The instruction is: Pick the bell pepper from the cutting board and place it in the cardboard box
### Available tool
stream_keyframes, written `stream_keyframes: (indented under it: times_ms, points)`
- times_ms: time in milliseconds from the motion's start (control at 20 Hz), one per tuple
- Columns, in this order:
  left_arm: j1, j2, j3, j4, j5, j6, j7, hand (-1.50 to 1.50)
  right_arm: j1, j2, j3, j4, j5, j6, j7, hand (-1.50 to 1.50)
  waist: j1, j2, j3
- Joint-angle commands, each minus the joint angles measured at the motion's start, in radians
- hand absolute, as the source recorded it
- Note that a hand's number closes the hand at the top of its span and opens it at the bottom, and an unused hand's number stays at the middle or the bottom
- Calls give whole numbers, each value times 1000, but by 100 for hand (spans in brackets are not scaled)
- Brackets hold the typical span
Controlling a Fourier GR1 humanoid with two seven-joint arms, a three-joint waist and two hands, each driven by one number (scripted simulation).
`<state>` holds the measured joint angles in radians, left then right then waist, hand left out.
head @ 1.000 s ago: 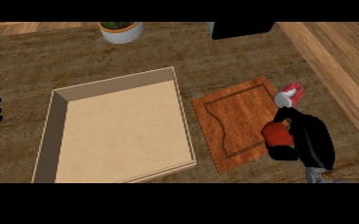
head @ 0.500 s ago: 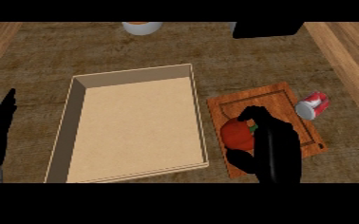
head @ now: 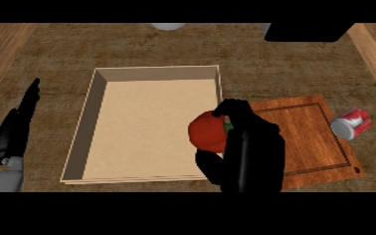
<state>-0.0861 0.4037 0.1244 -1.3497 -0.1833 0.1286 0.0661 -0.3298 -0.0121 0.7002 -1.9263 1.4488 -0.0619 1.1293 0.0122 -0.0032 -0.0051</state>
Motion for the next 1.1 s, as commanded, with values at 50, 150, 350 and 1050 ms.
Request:
stream_keyframes:
  times_ms: [50, 150, 350, 1050]
  points:
    - [-52, -14, -26, 9, -1, -20, 15, 0, -216, 12, -7, 114, -100, -20, 303, 150, 41, 11, 2]
    - [-71, -14, -21, 20, -11, -8, 23, 0, -271, 12, -82, 191, -167, -76, 281, 150, 37, 15, 3]
    - [-72, -9, -22, 31, 3, -36, -2, 0, -389, 12, -158, 333, -243, -118, 279, 150, 54, 18, 3]
    - [-106, -12, -38, 46, -29, -30, 11, 0, -516, 12, -307, 730, -466, -377, 243, -150, 76, 19, 5]
